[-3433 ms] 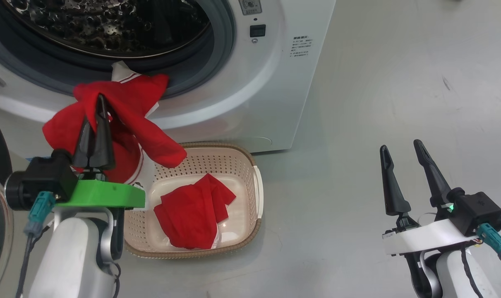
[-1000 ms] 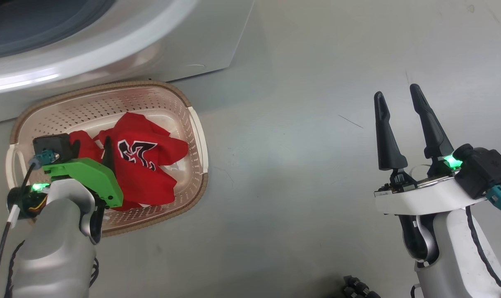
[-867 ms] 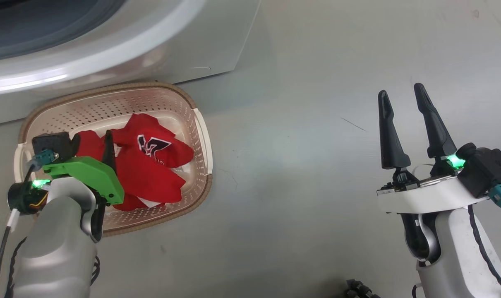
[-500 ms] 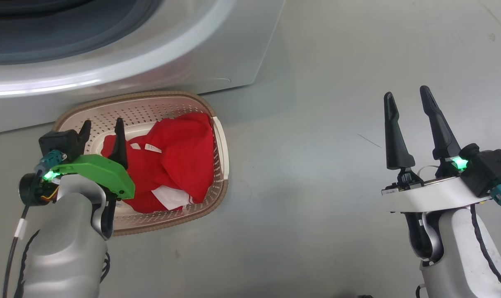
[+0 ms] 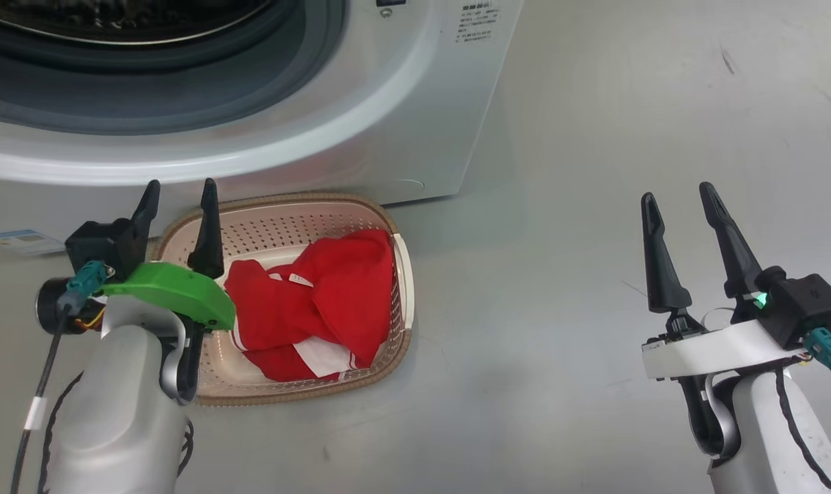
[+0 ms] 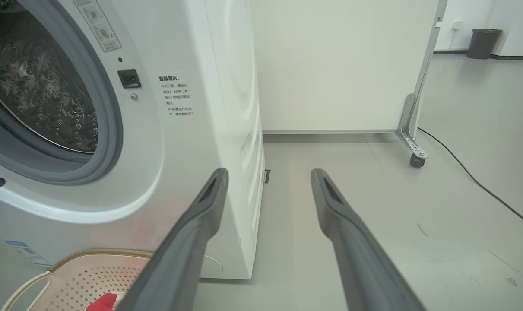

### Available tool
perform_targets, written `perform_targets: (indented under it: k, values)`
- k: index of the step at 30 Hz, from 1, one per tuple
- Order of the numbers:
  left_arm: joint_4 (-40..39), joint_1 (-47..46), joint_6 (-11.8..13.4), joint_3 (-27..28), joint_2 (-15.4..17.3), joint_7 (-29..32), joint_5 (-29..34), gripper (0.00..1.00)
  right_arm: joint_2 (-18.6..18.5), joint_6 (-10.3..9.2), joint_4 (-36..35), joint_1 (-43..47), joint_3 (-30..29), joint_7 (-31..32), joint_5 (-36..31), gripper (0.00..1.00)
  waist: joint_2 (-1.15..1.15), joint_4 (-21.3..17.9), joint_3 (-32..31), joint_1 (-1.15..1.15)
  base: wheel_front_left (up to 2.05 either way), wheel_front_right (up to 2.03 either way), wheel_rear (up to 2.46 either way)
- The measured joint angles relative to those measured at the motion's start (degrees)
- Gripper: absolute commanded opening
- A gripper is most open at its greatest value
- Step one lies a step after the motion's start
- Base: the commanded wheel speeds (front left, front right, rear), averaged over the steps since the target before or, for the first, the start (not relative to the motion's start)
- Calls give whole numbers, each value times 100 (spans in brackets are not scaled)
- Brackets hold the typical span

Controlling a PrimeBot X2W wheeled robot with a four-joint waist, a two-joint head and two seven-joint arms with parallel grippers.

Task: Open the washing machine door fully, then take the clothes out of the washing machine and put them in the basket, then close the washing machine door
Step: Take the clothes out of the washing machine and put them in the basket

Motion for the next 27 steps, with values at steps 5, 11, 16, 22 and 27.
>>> perform_targets:
  k: [5, 11, 16, 22, 27]
  values:
    - [-611, 361, 65, 87, -4, 0, 134, 100, -27, 0, 99, 194, -42, 0, -51, 100, 0, 133, -329, 0, 0, 0, 0]
    - [-1155, 838, 140, 75, -7, 0, 370, 100, -33, -1, 185, 435, -47, 1, -81, 100, 0, 291, -709, 0, 0, 0, 0]
    - [-1481, 1289, 182, 35, -7, 0, 436, 100, -32, -7, 200, 613, -51, 1, -123, 100, 0, 402, -1001, 0, 0, 0, 0]
    - [-1774, 1769, 242, 11, -5, 0, 445, 100, -21, -18, 240, 820, -60, 1, -132, 100, 0, 498, -1324, 0, 0, 0, 0]
    - [-1969, 2106, 266, 0, -5, 0, 450, 100, -13, -60, 245, 977, -52, 1, -140, 100, 0, 545, -1552, 0, 0, 0, 0]
